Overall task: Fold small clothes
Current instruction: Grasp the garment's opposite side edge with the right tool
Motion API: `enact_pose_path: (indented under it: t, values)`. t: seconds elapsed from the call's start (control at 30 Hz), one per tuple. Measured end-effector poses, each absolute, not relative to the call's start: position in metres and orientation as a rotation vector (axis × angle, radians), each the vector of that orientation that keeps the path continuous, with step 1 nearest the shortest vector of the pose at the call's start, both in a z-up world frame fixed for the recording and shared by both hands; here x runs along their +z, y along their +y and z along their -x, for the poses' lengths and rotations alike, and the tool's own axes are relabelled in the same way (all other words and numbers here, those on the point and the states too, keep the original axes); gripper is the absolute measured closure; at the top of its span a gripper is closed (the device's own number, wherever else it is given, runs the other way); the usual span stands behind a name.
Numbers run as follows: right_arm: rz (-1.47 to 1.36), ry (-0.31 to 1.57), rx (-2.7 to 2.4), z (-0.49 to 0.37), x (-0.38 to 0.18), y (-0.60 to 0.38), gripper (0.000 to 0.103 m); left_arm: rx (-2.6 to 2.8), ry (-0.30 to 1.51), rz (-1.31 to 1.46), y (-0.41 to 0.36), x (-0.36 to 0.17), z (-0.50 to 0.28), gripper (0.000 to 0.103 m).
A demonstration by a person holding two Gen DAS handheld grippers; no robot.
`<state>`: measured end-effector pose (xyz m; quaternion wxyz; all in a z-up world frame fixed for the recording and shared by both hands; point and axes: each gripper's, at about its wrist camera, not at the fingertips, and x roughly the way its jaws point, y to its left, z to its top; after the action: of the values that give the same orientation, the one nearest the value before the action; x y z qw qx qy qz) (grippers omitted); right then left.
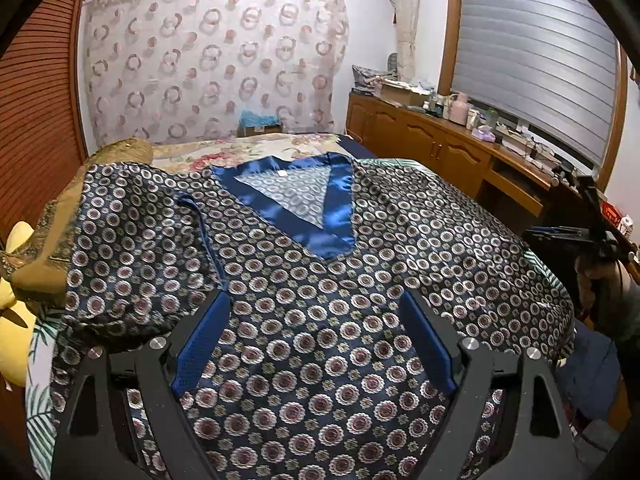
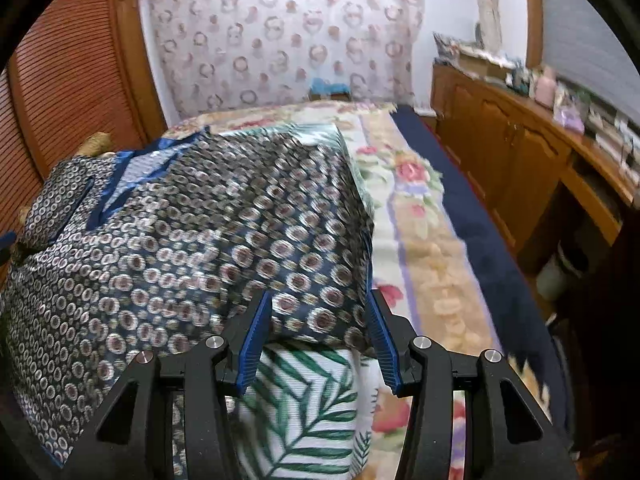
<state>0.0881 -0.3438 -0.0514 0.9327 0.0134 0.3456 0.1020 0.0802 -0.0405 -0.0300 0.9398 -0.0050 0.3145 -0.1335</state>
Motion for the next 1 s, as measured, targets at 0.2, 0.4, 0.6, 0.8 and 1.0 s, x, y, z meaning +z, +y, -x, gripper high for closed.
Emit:
enact_pose_path:
  t: [0.2,0.4,0.6,0.8,1.0]
  values:
    - [-0.085,0.765,0.225,-0.101,-0.054,-0.349,0.053,-0.285,0.662,0.016,-0.049,-0.039,-0.082,0.016]
    - [-0.123,0.776,0.261,-0.103,-0.052,-0.361,0.053,-0.280,0.682,0.017,-0.050,-0.050,-0.086,0.016]
    - [-0.130,0.770,0.288,-0.101,-0.061,-0.373,0.061,-0.274,0.691,0.017,-0.049,-0.057,-0.086,0.016]
    - [-0.080,0.774,0.275,-0.104,-0.065,-0.365,0.069,-0.275,0.688,0.025,-0.048,-0.059,-0.085,0.016]
    - [0.006,0.759,0.230,-0.103,-0.061,-0.362,0.090,-0.274,0.698,0.029,-0.047,-0.064,-0.086,0.016]
